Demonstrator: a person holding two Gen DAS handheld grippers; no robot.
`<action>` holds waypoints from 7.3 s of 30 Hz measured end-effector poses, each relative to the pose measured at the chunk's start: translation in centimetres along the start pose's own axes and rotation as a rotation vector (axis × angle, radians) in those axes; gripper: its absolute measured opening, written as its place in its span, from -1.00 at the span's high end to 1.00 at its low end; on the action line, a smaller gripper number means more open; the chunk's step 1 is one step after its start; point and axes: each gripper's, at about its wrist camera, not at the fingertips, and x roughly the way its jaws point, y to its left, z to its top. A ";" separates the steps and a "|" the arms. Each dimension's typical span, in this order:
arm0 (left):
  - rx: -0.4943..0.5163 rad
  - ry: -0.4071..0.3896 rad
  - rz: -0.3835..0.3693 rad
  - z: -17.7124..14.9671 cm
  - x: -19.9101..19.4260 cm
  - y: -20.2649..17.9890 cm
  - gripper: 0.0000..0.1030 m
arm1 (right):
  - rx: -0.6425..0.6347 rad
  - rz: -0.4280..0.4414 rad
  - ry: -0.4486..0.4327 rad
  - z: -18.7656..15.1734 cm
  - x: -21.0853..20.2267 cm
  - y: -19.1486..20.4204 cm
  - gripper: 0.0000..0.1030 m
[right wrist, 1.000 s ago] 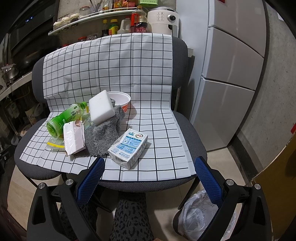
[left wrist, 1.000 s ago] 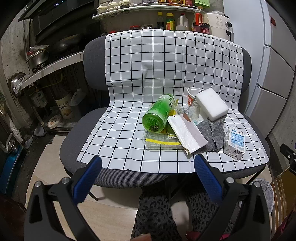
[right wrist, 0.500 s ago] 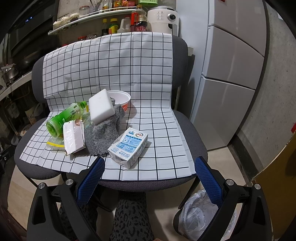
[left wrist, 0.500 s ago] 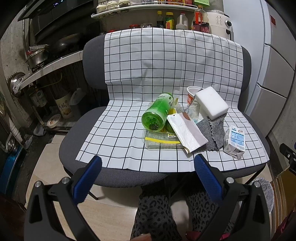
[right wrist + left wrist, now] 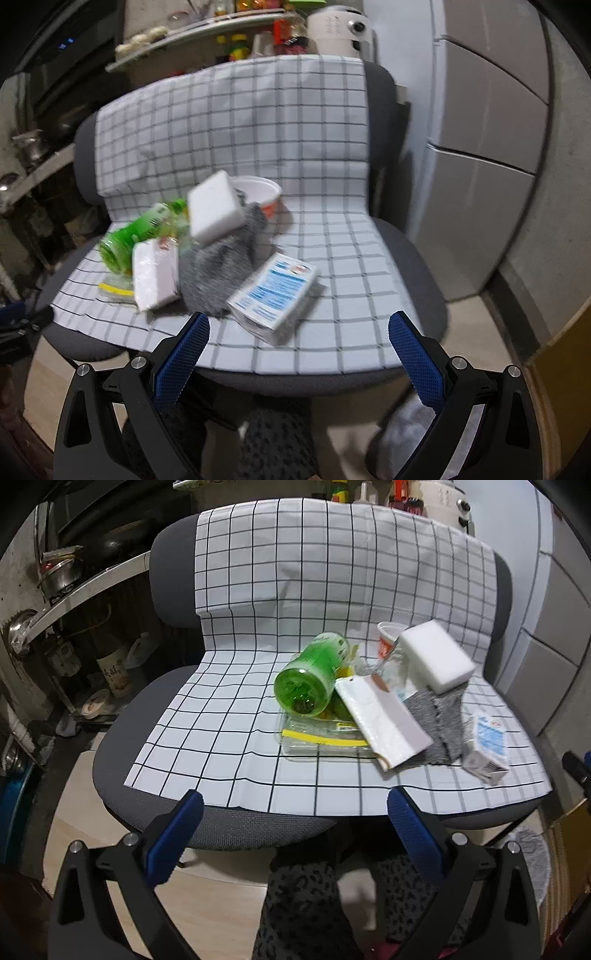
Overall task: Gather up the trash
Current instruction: 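Grasp the white paper packet with the right tool and lift it, then grasp the white melamine sponge with the left tool while the right tool holds the paper packet, then carry the sponge and paper packet in both tools over the trash bin, then open both tools to drop the sponge and paper into the bin, then move both open tools back toward the items on the chair, then grasp the grey cloth with the left tool and lift it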
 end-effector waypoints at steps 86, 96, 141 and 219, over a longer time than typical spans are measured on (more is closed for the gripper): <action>-0.062 0.015 -0.193 13.7 12.9 -17.1 -0.87 | 0.146 -0.070 -0.201 -1.0 4.8 -12.9 0.94; -0.083 -0.061 -0.216 13.0 11.7 -15.8 -0.14 | 0.159 -0.042 -0.187 -1.9 4.2 -13.9 0.94; 0.758 0.138 -0.860 -13.0 5.0 -43.3 -0.28 | 0.561 -0.340 0.183 -20.0 -2.9 -28.1 0.85; 0.200 0.054 -0.214 4.1 15.2 -15.7 -0.42 | 0.102 -0.052 -0.003 -2.8 6.6 -7.3 -0.68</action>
